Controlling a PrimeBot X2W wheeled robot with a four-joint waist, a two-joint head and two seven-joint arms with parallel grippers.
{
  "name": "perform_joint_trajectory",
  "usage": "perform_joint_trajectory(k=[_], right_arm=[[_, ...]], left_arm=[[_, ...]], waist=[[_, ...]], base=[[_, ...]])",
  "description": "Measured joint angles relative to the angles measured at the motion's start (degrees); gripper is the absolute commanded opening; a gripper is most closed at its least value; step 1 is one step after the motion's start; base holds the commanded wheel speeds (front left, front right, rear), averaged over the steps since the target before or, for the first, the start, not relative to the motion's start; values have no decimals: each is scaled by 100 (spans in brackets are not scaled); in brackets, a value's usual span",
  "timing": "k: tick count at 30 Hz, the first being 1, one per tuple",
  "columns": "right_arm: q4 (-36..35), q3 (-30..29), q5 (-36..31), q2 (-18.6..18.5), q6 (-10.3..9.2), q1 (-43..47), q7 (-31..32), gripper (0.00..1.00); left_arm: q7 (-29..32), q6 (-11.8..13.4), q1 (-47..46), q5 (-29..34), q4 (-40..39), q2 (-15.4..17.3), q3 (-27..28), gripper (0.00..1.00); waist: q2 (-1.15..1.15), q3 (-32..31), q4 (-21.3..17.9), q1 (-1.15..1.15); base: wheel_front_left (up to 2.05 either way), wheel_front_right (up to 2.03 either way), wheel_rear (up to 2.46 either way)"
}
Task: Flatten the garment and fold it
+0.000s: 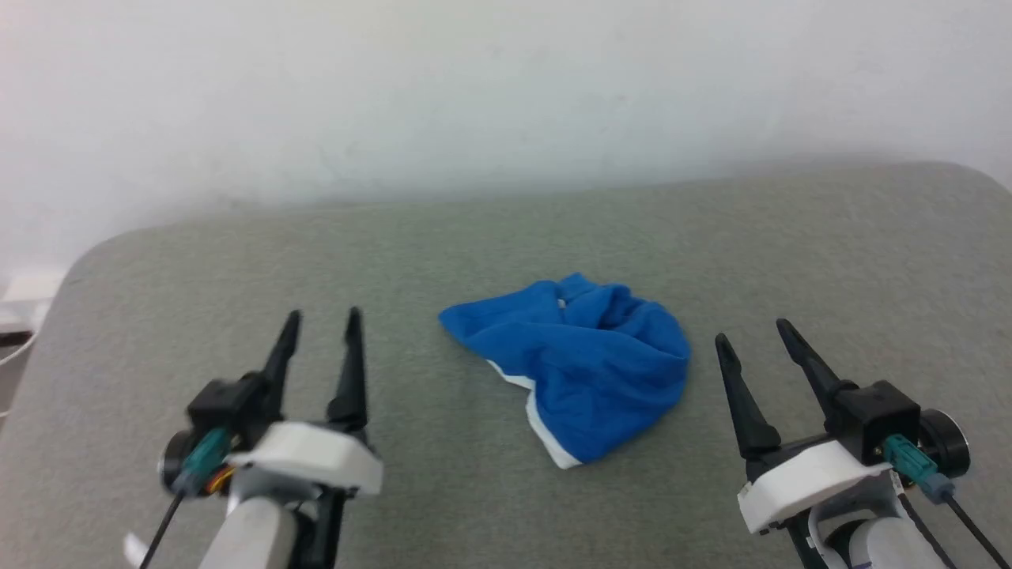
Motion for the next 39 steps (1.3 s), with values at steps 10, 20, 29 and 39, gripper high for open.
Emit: perform_joint_trajectory(k=[10,20,29,39], right_arm=[[191,664,-89,-158,0,-726,1141,100],[1405,2643,274,-662,1,-2668,3098,100],[2632,3080,160,-681,1,-3382,3816,0],[1935,2976,808,-327,1,-3442,3111,0]], left_arm=[[0,-126,797,465,-847,-111,820,100],[0,-464,560,744,-854,-537,959,100],[0,-616,394,802,-755,-717,884,100],[0,-624,412,845,-550,-740,946,100]], waist=[[0,126,560,0],[0,583,941,1],[0,979,1319,1],[0,807,1379,0]], base=[[0,0,0],[0,0,0],[0,0,0],[0,0,0]])
